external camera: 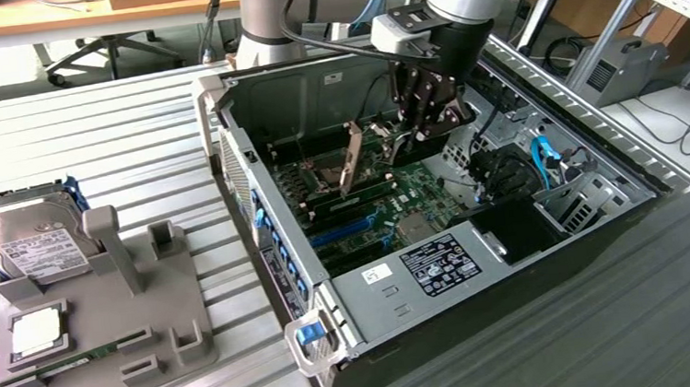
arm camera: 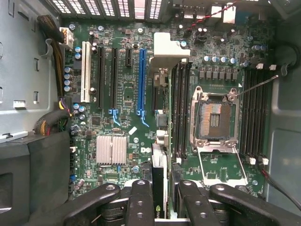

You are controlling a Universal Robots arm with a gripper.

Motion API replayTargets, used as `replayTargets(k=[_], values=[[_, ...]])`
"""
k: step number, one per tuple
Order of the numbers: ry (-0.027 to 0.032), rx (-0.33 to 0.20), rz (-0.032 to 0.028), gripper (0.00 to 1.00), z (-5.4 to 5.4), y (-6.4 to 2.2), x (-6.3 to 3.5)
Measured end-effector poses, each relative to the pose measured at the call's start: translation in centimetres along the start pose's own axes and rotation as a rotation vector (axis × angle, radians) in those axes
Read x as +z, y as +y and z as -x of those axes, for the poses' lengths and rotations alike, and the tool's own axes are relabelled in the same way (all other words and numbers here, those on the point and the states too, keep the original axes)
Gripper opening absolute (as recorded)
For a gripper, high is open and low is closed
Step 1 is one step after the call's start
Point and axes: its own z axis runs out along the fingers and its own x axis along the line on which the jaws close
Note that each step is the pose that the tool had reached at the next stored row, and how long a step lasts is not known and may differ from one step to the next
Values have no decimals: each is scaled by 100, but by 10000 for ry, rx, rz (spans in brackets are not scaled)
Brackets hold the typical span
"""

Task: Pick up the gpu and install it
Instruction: 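Insert the gpu into the slot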

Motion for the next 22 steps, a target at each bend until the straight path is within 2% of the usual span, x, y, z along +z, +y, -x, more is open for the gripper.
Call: replayTargets(k=[9, 13, 18, 22], values=[[1, 0, 0, 26, -4, 14, 5], [-1, 2, 0, 26, -1, 86, 17], [-13, 342, -14, 26, -5, 95, 32], [-14, 366, -16, 26, -20, 103, 34]])
